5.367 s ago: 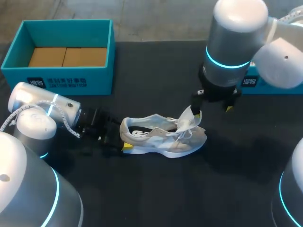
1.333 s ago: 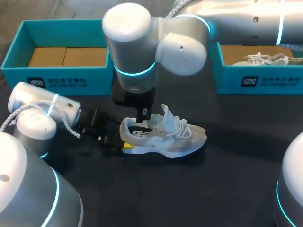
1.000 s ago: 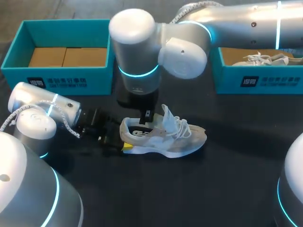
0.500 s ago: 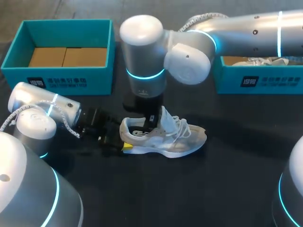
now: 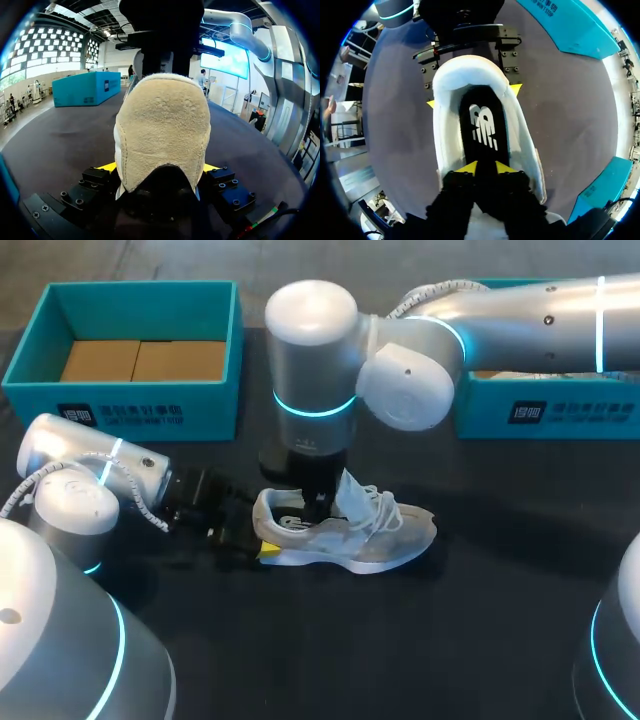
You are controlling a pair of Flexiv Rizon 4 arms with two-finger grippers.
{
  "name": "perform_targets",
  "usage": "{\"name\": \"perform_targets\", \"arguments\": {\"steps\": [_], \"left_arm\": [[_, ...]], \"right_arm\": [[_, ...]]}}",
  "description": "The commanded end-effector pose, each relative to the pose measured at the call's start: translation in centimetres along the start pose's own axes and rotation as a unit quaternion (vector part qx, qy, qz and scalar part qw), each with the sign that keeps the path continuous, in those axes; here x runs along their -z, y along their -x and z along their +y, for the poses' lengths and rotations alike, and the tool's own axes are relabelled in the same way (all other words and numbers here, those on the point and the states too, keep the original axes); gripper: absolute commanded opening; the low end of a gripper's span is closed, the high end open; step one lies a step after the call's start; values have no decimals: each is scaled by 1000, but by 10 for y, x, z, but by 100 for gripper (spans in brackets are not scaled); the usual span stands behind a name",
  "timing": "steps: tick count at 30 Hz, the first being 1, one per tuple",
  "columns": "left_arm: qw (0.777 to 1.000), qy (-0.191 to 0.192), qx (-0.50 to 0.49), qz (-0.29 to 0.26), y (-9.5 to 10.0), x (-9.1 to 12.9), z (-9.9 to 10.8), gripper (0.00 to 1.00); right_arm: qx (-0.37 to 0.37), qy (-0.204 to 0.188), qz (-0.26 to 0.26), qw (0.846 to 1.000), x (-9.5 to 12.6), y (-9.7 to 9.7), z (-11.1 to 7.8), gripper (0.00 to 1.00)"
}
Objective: Take the shoe out of the shoebox, open the shoe tongue, remove and reinsert the insole, then place the shoe into the shoebox
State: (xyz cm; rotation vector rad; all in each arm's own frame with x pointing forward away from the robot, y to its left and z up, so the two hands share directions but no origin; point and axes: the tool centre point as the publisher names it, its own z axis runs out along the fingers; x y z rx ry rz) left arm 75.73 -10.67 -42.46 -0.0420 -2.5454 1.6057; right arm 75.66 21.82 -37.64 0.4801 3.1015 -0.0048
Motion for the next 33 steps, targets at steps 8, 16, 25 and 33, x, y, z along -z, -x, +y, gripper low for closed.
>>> {"name": "perform_targets", "arguments": {"steps": [8,16,25,33], "left_arm": [[1000,1,0,0,0,0,2,0],[1000,1,0,0,0,0,2,0],[1000,1,0,0,0,0,2,0],[1000,1,0,0,0,0,2,0]], "right_arm": [[0,19,-1,1000,-14,14,10,41],[5,26,20,999,-28,16,11,45],[3,29,45,999,-45,15,6,46],[4,26,57,998,-51,11,4,0]]}}
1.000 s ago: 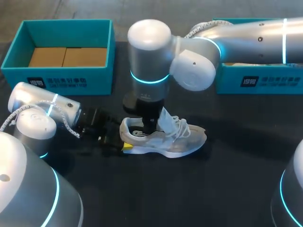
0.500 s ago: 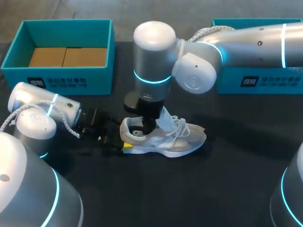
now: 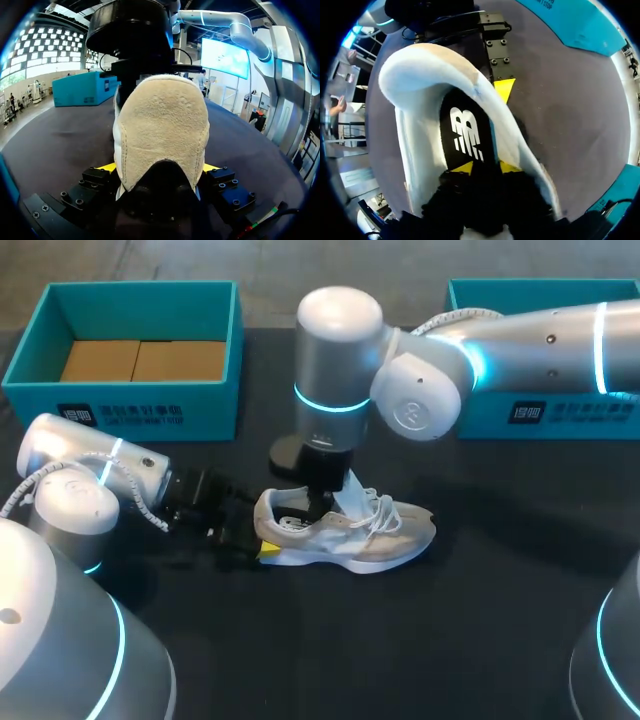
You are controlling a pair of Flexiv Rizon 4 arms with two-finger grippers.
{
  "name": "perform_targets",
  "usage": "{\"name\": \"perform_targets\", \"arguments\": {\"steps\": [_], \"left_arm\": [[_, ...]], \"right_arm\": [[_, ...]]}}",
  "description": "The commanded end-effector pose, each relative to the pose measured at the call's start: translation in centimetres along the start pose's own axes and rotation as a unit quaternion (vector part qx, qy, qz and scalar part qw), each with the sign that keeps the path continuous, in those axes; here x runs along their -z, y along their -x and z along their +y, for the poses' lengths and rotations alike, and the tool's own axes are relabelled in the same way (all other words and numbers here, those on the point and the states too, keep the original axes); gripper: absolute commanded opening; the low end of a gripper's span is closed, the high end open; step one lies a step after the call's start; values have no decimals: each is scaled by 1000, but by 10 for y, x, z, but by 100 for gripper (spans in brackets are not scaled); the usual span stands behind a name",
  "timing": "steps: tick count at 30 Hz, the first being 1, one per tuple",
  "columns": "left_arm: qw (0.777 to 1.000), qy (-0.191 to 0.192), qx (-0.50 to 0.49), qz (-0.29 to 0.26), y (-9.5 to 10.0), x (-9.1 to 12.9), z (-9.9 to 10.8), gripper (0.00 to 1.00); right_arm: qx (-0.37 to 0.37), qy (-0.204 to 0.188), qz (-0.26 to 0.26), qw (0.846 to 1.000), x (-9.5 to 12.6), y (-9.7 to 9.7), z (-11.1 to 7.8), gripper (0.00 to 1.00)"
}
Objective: Take the shoe out of the shoebox, open the shoe tongue, remove and reinsert the insole, then place the shoe into the shoebox
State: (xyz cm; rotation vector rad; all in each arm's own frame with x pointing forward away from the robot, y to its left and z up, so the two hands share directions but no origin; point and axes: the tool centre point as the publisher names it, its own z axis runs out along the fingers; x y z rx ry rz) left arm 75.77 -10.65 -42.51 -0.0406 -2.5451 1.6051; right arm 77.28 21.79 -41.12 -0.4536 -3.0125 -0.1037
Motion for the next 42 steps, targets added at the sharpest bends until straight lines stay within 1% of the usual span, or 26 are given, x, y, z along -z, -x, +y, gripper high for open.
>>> {"name": "perform_targets", "arguments": {"steps": [1,4,7,10,11,12,17,22,23,25,27,29,30,32,33,35,36,38,39,41,42], "left_arm": [[1000,1,0,0,0,0,2,0],[1000,1,0,0,0,0,2,0],[1000,1,0,0,0,0,2,0],[1000,1,0,0,0,0,2,0],[1000,1,0,0,0,0,2,0],[1000,1,0,0,0,0,2,0],[1000,1,0,0,0,0,2,0],[1000,1,0,0,0,0,2,0],[1000,1,0,0,0,0,2,0],[1000,1,0,0,0,0,2,0],[1000,1,0,0,0,0,2,0],[1000,1,0,0,0,0,2,0],[1000,1,0,0,0,0,2,0],[1000,1,0,0,0,0,2,0],[1000,1,0,0,0,0,2,0],[1000,1,0,0,0,0,2,0],[1000,1,0,0,0,0,2,0],[1000,1,0,0,0,0,2,0],[1000,1,0,0,0,0,2,0],[1000,1,0,0,0,0,2,0],[1000,1,0,0,0,0,2,0]], "right_arm": [[0,-2,4,1000,-16,-3,-3,0],[-2,-4,6,1000,-14,-4,-6,0],[-3,-3,6,1000,-9,-7,-10,0],[-3,6,12,1000,-2,-10,-12,0],[-2,8,14,1000,5,-12,-13,0],[1,18,15,1000,11,-14,-15,0],[4,18,6,1000,31,-21,-19,0],[-5,29,-12,1000,45,-19,-27,0],[-7,36,-17,999,48,-17,-29,0],[-10,40,-22,999,51,-16,-32,0],[-19,45,-30,998,54,-11,-39,0],[-21,47,-31,998,54,-11,-40,0],[-24,51,-35,998,56,-6,-44,0],[-25,53,-36,998,56,-5,-45,0],[-25,65,-40,997,61,0,-45,0],[-24,71,-41,996,63,1,-44,0],[-22,92,-40,995,70,4,-40,0],[-20,99,-39,994,71,5,-39,0],[-12,120,-33,992,78,6,-31,0],[-7,126,-31,991,80,5,-28,0],[5,142,-23,990,87,4,-18,0]]}}
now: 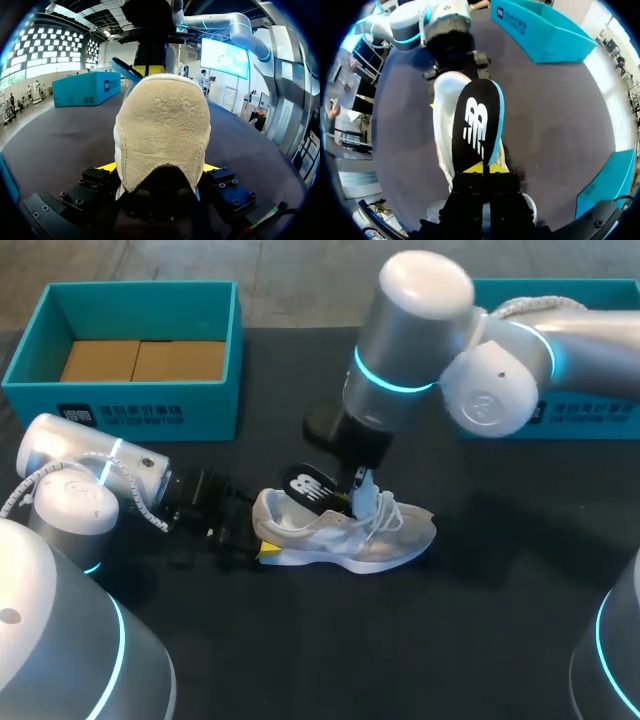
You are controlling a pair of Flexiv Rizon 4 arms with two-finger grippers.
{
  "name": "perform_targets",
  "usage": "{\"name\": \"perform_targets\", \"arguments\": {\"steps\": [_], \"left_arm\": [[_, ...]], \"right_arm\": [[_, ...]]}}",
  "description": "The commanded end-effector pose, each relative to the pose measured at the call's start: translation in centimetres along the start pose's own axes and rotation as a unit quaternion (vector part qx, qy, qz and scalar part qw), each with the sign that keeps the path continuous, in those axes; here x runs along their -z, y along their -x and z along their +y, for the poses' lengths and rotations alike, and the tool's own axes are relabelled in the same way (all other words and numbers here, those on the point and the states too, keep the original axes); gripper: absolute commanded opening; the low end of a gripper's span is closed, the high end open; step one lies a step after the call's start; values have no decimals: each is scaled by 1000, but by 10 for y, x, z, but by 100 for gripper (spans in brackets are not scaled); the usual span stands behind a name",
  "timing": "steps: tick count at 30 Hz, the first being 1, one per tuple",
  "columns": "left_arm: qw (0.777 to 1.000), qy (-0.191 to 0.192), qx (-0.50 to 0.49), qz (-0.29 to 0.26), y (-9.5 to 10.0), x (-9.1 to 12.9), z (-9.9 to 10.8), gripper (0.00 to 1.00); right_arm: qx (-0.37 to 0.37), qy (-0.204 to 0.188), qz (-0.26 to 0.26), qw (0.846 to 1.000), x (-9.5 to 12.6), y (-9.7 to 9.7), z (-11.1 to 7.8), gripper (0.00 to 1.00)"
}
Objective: Take the shoe out of the shoebox, open the shoe tongue, remove and reinsert the insole, then place the shoe into the shoebox
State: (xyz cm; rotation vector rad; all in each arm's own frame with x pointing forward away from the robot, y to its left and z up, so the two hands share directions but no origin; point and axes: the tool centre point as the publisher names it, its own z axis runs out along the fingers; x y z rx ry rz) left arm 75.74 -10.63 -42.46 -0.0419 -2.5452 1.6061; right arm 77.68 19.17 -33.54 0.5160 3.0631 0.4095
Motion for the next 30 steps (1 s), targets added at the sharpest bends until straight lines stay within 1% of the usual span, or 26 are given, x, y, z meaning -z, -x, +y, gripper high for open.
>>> {"name": "perform_targets", "arguments": {"steps": [1,2,3,5,6,8,10,11,14,19,22,30], "left_arm": [[1000,1,0,0,0,0,2,0],[1000,1,0,0,0,0,2,0],[1000,1,0,0,0,0,2,0],[1000,1,0,0,0,0,2,0],[1000,1,0,0,0,0,2,0],[1000,1,0,0,0,0,2,0],[1000,1,0,0,0,0,2,0],[1000,1,0,0,0,0,2,0],[1000,1,0,0,0,0,2,0],[1000,1,0,0,0,0,2,0],[1000,1,0,0,0,0,2,0],[1000,1,0,0,0,0,2,0]], "right_arm": [[17,42,18,999,10,0,7,0],[17,42,18,999,10,0,7,0],[33,49,29,998,13,-2,17,0],[36,51,32,998,13,-2,20,0],[51,51,42,996,12,-4,29,0],[54,52,44,996,12,-5,32,0],[65,62,52,995,10,-6,40,0],[65,62,52,995,10,-6,40,0],[74,83,64,992,9,-8,52,0],[92,93,77,988,3,-13,68,0],[98,98,82,987,1,-14,72,0],[96,110,92,985,-1,-13,73,0]]}}
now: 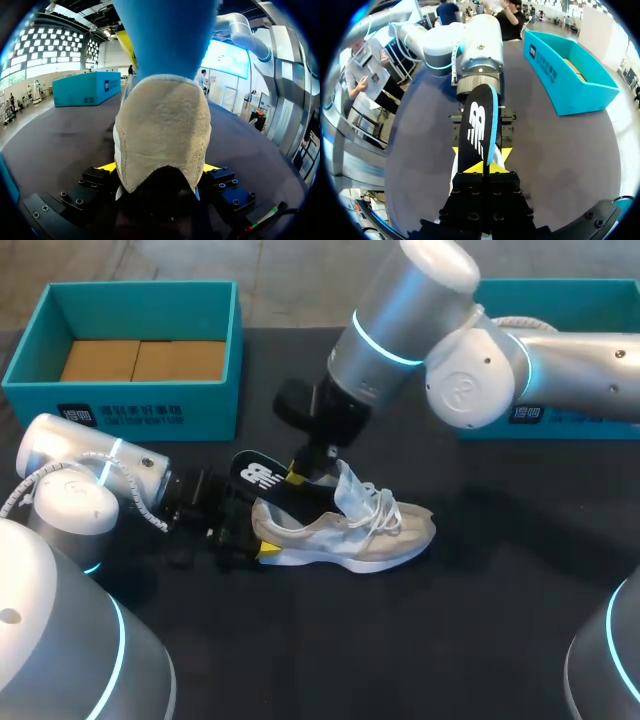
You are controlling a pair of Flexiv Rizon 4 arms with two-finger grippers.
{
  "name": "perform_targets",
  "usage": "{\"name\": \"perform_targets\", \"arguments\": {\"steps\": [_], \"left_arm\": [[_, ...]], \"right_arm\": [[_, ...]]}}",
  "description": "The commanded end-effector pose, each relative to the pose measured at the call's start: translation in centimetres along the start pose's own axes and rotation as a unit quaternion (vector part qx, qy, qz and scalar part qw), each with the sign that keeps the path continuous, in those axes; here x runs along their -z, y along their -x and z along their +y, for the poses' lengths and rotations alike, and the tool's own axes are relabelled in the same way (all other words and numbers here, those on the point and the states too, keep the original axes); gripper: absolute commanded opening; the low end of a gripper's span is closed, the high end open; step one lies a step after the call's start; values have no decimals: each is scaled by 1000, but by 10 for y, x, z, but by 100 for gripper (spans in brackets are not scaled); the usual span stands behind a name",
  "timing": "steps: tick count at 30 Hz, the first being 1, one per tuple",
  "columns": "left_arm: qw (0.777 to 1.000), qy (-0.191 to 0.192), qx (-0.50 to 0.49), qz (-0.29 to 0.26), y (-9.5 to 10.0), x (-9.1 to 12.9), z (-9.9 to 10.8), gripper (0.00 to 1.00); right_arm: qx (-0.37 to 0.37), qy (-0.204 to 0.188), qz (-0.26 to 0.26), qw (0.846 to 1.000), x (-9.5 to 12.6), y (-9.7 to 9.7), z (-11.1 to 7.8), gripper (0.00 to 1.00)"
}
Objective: Take the shoe out of the shoebox, open the shoe tongue, remove and reinsert the insole, then place the shoe into the shoebox
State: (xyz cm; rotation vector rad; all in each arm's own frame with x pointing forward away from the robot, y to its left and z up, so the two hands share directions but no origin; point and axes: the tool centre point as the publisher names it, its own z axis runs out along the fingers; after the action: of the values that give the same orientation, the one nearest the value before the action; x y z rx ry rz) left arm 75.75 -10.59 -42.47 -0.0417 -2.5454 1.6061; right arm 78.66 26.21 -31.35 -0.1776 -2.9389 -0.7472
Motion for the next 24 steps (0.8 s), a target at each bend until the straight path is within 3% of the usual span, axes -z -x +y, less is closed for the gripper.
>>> {"name": "perform_targets", "arguments": {"steps": [1,4,8,12,24], "left_arm": [[1000,1,0,0,0,0,2,0],[1000,1,0,0,0,0,2,0],[1000,1,0,0,0,0,2,0],[1000,1,0,0,0,0,2,0],[1000,1,0,0,0,0,2,0]], "right_arm": [[2,6,5,1000,-4,2,-1,0],[4,10,8,1000,-4,2,-1,0],[4,11,8,1000,-4,3,-1,8],[4,14,12,1000,-4,3,-1,28],[22,82,72,994,7,0,-8,36]]}}
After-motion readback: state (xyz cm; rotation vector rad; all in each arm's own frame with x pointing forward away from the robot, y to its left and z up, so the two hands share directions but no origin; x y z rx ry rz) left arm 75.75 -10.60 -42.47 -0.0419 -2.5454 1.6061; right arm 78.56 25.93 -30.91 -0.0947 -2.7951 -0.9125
